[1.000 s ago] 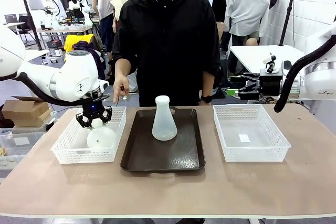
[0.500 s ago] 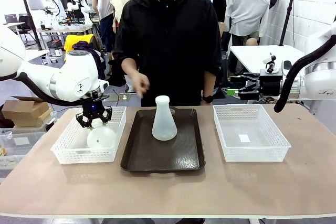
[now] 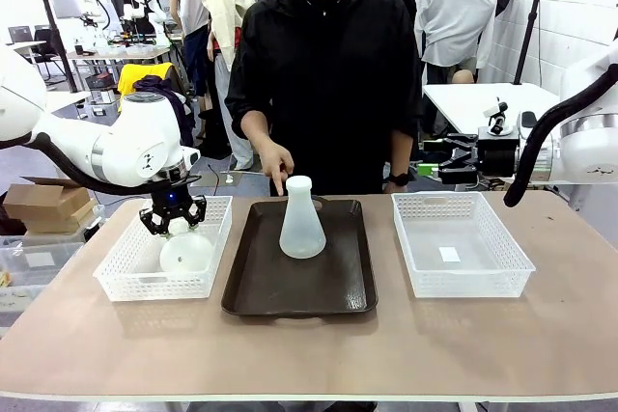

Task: Prepare the laboratory tools.
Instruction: Place the picked Big flask upright in the Handle tray as directed by the person.

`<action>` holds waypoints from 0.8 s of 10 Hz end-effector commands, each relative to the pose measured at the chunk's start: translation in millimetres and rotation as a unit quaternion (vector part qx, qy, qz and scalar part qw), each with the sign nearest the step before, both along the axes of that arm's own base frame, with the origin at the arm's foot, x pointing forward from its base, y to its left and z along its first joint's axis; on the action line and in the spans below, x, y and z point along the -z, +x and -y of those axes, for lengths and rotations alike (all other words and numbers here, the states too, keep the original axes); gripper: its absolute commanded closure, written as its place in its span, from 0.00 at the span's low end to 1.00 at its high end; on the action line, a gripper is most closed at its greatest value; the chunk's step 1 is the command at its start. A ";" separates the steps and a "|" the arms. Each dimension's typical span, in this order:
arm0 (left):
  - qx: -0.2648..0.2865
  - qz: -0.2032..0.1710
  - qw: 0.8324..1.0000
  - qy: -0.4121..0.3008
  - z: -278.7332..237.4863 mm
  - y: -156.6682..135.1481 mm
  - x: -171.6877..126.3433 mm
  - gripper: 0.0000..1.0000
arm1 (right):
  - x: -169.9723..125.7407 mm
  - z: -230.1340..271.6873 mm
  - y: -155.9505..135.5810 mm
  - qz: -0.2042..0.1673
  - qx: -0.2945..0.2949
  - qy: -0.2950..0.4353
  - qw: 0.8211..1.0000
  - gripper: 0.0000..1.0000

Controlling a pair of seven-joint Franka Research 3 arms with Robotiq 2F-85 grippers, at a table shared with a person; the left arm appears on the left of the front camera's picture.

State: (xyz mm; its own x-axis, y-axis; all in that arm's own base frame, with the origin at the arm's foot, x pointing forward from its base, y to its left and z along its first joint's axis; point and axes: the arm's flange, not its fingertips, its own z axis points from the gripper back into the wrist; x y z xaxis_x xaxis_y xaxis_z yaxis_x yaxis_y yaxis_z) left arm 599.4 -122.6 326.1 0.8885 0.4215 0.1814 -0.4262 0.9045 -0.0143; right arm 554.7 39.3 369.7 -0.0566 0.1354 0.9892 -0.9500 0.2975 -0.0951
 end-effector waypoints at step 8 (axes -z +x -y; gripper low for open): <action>0.001 0.000 1.000 0.000 0.5 -0.1 -0.5 1.00 | -1.4 -1.2 1.2 -0.004 -0.005 -0.005 1.000 0.00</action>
